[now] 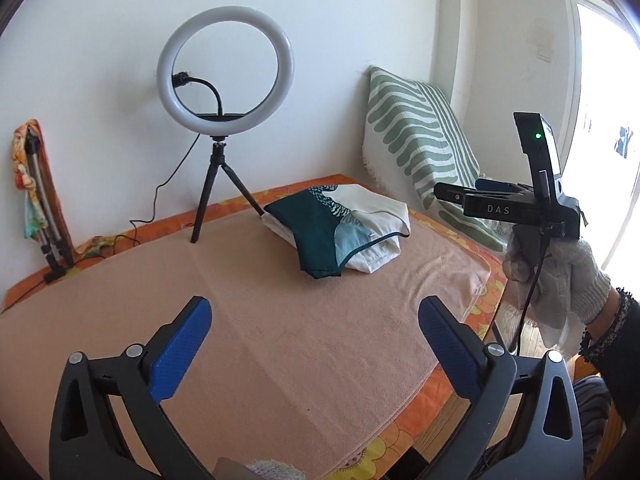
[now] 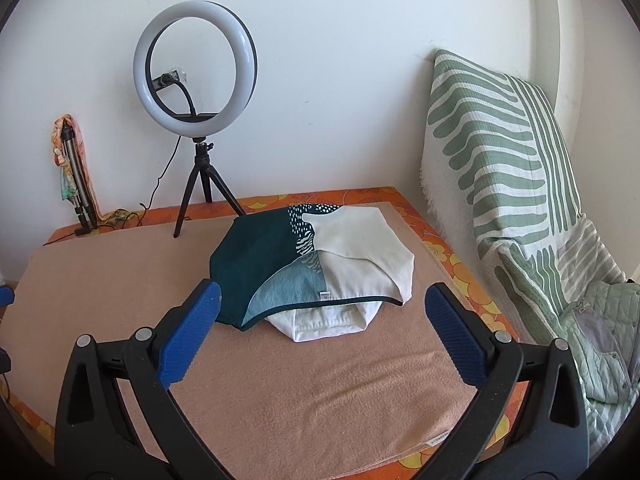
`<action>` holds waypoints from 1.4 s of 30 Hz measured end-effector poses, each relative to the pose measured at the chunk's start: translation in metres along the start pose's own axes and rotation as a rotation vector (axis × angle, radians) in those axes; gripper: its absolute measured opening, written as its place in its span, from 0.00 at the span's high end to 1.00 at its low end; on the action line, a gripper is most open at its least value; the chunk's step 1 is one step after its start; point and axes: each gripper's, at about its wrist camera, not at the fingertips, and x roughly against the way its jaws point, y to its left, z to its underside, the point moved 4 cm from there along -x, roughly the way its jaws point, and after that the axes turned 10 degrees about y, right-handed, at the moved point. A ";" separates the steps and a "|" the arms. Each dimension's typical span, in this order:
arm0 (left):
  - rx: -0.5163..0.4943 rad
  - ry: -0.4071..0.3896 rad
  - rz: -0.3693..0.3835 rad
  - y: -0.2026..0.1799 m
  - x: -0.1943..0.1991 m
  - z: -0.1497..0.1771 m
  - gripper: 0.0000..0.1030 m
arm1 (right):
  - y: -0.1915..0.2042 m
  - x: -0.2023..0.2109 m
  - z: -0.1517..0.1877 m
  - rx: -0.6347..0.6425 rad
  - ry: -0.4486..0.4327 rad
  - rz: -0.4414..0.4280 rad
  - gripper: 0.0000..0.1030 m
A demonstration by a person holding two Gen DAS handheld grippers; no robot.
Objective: Fold small clothes
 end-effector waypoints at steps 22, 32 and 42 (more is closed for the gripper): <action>0.024 0.062 -0.095 0.023 -0.018 0.060 0.00 | 0.019 -0.013 0.038 -0.097 -0.041 0.019 0.00; 0.012 0.084 -0.107 0.020 -0.025 0.071 0.00 | 0.023 -0.024 0.051 -0.125 -0.033 0.002 0.00; 0.014 0.072 -0.110 0.020 -0.021 0.071 0.00 | 0.021 -0.025 0.050 -0.157 -0.040 -0.014 0.00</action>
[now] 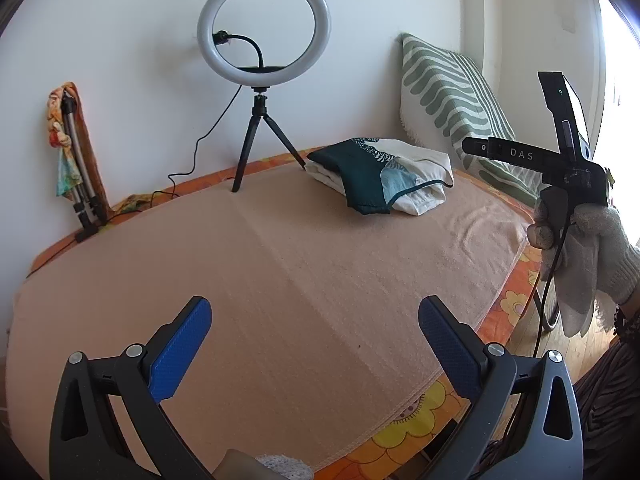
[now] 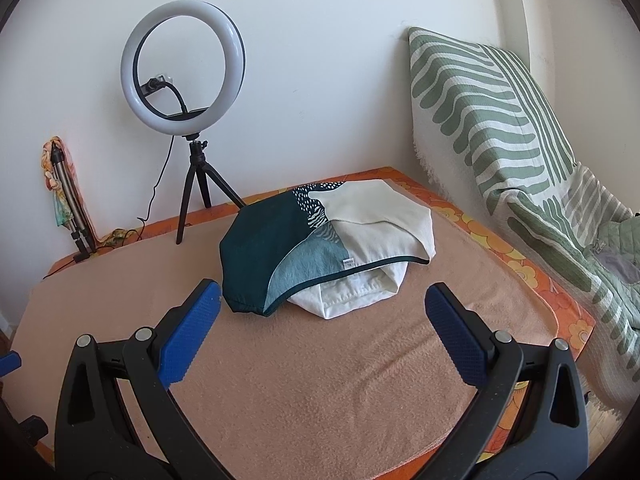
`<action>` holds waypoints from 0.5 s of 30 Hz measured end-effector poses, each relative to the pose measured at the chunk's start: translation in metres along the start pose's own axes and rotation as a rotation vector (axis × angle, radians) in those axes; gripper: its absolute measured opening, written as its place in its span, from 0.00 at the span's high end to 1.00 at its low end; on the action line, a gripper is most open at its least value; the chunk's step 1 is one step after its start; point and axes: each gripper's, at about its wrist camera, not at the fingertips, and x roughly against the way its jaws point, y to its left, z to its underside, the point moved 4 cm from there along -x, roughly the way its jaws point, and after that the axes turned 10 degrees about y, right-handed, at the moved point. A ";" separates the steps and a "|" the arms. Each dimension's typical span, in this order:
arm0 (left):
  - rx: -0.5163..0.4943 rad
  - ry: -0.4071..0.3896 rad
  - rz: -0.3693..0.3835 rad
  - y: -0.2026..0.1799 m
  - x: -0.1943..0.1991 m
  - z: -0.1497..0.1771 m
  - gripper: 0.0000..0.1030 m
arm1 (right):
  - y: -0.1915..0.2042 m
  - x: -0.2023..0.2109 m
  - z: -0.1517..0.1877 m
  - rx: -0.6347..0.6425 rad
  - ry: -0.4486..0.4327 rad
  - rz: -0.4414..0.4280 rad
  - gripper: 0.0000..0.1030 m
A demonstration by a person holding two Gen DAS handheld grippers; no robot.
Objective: Fold small clothes
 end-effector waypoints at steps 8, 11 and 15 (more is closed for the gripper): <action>0.005 -0.003 0.001 -0.002 0.002 -0.001 0.00 | 0.004 0.000 0.000 0.020 0.000 -0.001 0.00; 0.002 -0.008 0.000 -0.002 0.003 -0.001 0.00 | 0.005 0.000 0.000 0.017 -0.001 0.001 0.00; 0.003 -0.005 0.009 -0.001 0.002 0.000 0.00 | 0.005 0.000 -0.001 0.011 -0.001 -0.006 0.00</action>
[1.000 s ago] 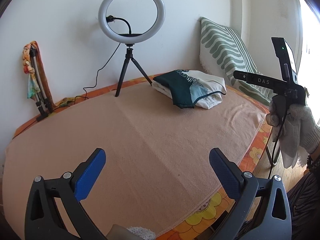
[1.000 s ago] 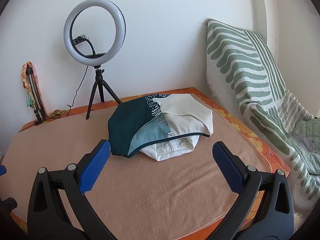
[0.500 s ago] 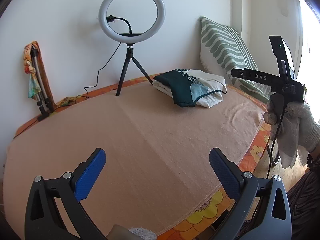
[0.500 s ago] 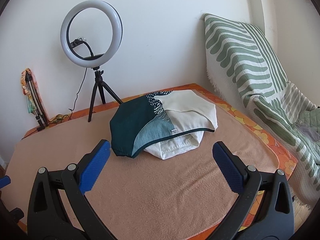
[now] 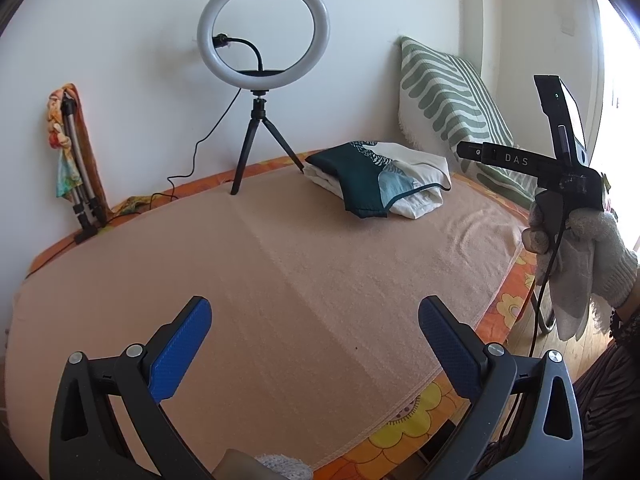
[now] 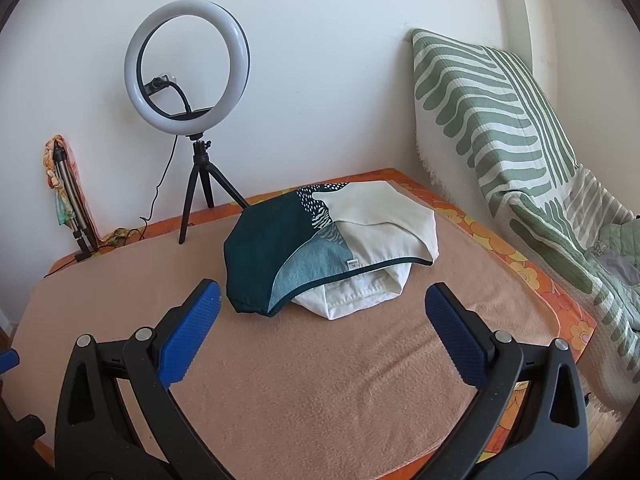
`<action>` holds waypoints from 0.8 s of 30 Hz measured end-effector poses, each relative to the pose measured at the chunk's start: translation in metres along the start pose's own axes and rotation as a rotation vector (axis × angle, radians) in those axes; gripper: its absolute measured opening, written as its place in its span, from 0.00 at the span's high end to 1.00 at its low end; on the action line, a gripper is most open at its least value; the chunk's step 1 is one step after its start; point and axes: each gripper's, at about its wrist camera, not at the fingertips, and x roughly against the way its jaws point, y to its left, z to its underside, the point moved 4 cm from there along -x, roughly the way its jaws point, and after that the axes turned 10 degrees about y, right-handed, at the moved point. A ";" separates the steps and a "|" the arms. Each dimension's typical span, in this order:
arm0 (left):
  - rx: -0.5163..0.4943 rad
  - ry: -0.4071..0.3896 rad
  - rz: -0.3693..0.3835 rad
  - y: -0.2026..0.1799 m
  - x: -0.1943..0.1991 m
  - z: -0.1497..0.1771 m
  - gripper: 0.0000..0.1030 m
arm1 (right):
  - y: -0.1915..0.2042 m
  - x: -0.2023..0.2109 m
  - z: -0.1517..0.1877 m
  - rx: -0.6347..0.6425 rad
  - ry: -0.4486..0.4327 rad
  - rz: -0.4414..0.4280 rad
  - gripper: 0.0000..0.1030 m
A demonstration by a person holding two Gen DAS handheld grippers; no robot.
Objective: Fold small clothes
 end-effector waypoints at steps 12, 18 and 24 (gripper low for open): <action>0.003 0.004 0.003 0.000 0.000 0.001 0.00 | 0.008 0.004 0.002 0.021 -0.007 -0.004 0.00; 0.001 0.005 0.005 0.000 0.000 0.001 0.00 | 0.009 0.004 0.002 0.023 -0.008 -0.005 0.00; 0.003 0.004 0.010 0.001 0.000 0.001 0.00 | 0.009 0.003 0.002 0.025 -0.009 -0.006 0.00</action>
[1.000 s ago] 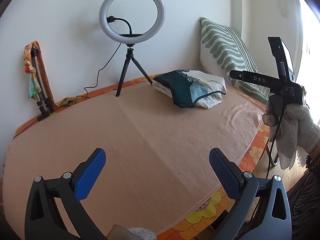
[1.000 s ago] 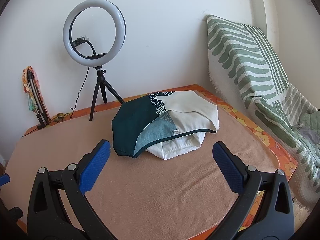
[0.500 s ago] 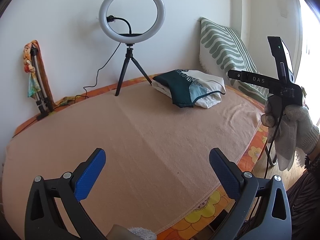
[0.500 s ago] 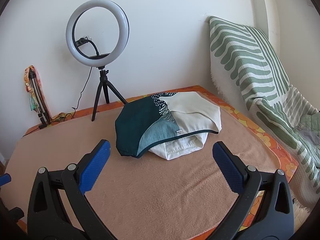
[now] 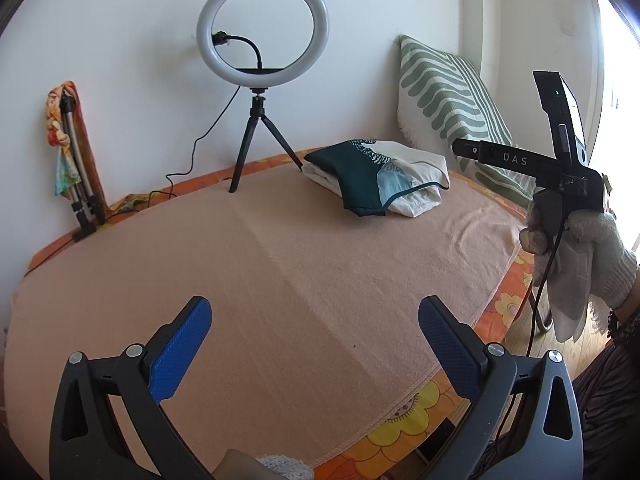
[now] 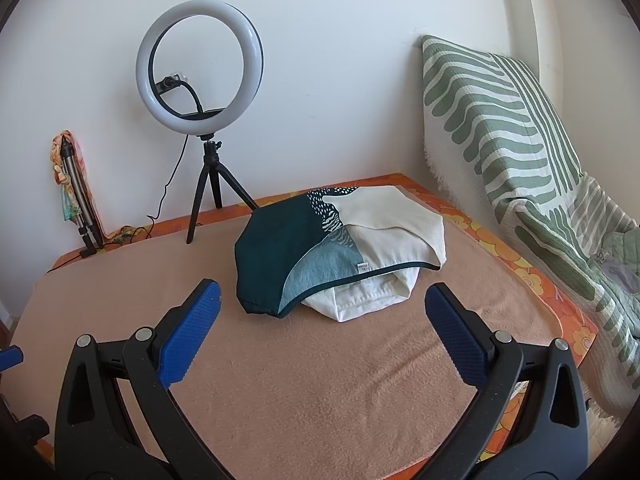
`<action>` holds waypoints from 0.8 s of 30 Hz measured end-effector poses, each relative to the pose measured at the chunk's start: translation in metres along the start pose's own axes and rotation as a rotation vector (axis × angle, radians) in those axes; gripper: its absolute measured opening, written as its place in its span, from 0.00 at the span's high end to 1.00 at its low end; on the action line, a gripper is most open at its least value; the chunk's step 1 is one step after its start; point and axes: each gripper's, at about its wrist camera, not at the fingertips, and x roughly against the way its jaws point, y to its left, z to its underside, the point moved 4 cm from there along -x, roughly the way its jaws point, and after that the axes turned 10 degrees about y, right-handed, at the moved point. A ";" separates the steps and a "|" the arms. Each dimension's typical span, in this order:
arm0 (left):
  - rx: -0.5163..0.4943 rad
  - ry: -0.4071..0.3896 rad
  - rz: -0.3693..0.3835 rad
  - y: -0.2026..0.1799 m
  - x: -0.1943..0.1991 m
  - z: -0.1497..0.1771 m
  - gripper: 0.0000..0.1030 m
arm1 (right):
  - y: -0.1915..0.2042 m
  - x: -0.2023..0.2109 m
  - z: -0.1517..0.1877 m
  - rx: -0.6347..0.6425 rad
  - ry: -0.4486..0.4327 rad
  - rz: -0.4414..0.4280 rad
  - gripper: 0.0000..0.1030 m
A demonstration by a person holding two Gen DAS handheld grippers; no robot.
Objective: Fold small clothes
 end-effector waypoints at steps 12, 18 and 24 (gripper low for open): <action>0.000 0.001 -0.008 0.001 -0.001 0.001 0.00 | 0.002 0.001 -0.001 0.000 0.002 -0.002 0.00; -0.002 -0.001 -0.015 0.000 -0.002 0.001 0.00 | 0.003 0.002 0.000 -0.003 0.002 -0.003 0.00; 0.011 0.012 -0.012 -0.001 -0.002 0.003 0.00 | 0.006 0.001 -0.002 0.000 0.002 -0.005 0.00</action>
